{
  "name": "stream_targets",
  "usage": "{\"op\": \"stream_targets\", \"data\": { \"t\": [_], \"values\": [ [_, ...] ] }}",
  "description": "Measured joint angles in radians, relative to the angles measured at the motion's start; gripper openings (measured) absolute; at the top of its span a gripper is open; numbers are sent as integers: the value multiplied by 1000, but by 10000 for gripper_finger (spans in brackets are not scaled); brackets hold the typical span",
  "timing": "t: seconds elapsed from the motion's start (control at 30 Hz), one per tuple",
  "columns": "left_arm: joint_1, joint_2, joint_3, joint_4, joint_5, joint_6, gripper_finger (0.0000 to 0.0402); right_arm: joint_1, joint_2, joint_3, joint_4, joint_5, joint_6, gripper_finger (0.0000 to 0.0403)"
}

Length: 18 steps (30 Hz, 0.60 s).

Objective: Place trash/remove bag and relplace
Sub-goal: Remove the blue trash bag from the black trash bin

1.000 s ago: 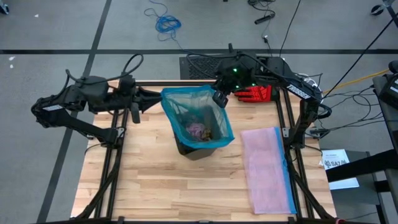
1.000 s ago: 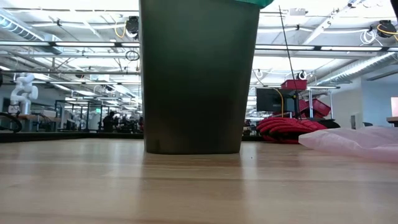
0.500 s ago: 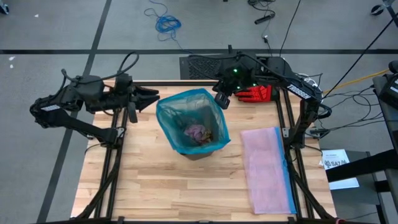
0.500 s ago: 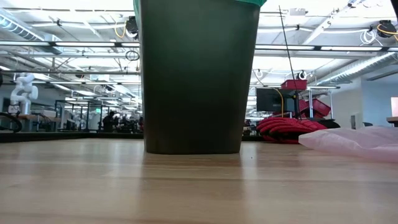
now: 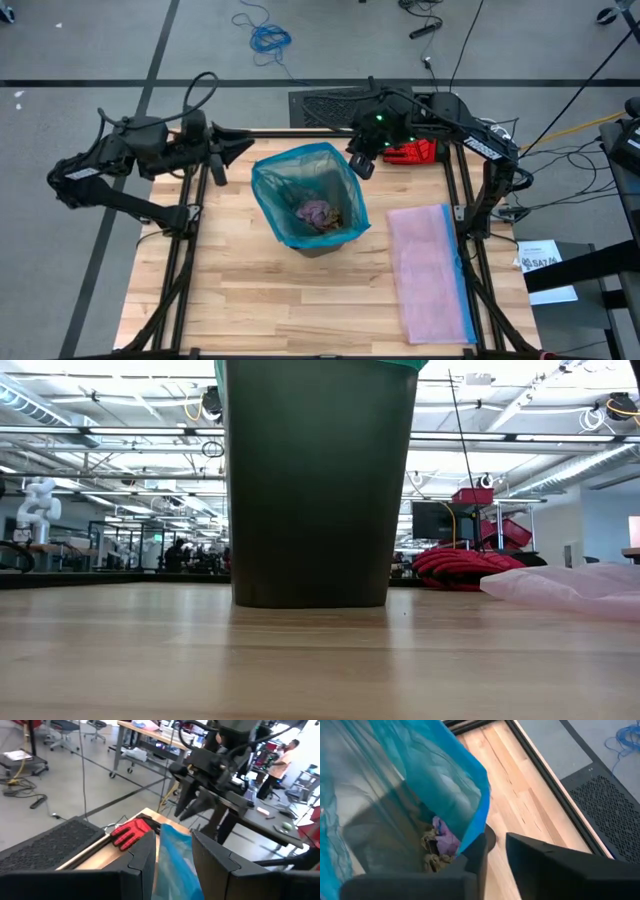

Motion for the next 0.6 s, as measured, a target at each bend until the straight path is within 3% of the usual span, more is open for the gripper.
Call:
{"op": "stream_targets", "data": {
  "t": [0.27, 0.6],
  "values": [
    [110, 0, 0, 1, 15, -16, 121, 6, 4, 0, 51, -1, 2, 126],
    [243, 31, 0, -40, 130, -36, 121, 3, 6, 0, 78, -1, 1, 135]
  ]
}}
